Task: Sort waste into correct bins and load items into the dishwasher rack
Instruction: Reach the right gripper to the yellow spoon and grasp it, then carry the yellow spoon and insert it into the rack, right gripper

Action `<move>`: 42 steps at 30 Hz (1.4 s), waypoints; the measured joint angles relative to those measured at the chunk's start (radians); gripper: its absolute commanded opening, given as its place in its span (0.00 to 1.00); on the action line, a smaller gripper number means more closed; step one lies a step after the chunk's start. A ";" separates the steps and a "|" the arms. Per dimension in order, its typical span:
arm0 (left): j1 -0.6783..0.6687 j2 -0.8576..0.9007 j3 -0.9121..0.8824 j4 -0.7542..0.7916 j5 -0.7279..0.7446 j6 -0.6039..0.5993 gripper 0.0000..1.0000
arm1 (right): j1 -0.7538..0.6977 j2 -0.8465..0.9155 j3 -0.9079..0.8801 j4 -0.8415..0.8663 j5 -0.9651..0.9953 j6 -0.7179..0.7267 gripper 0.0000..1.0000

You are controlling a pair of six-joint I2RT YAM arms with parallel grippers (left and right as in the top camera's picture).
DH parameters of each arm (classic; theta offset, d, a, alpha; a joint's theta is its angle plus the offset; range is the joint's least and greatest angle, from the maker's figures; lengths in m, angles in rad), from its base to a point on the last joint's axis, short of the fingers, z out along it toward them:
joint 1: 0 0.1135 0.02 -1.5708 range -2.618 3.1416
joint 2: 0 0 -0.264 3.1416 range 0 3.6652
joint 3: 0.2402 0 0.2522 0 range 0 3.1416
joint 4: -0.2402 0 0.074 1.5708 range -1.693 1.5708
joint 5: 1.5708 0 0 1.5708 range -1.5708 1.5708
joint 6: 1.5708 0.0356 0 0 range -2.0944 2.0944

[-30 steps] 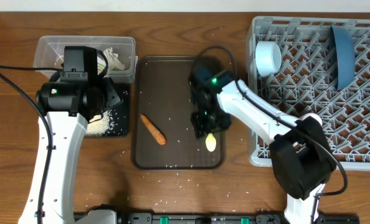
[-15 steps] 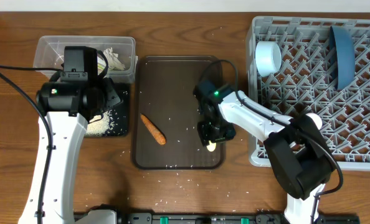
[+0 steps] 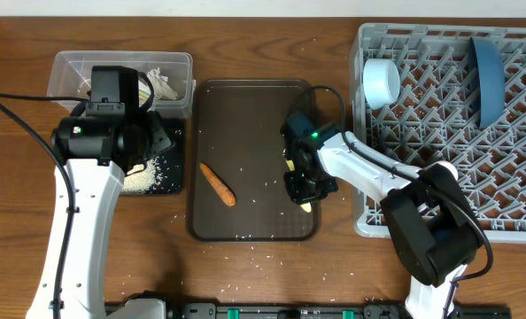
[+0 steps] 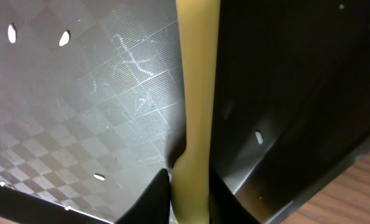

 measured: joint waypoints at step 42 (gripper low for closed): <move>0.000 0.000 0.000 0.016 0.000 0.003 0.75 | -0.618 -0.073 0.354 -0.112 0.348 -0.067 0.15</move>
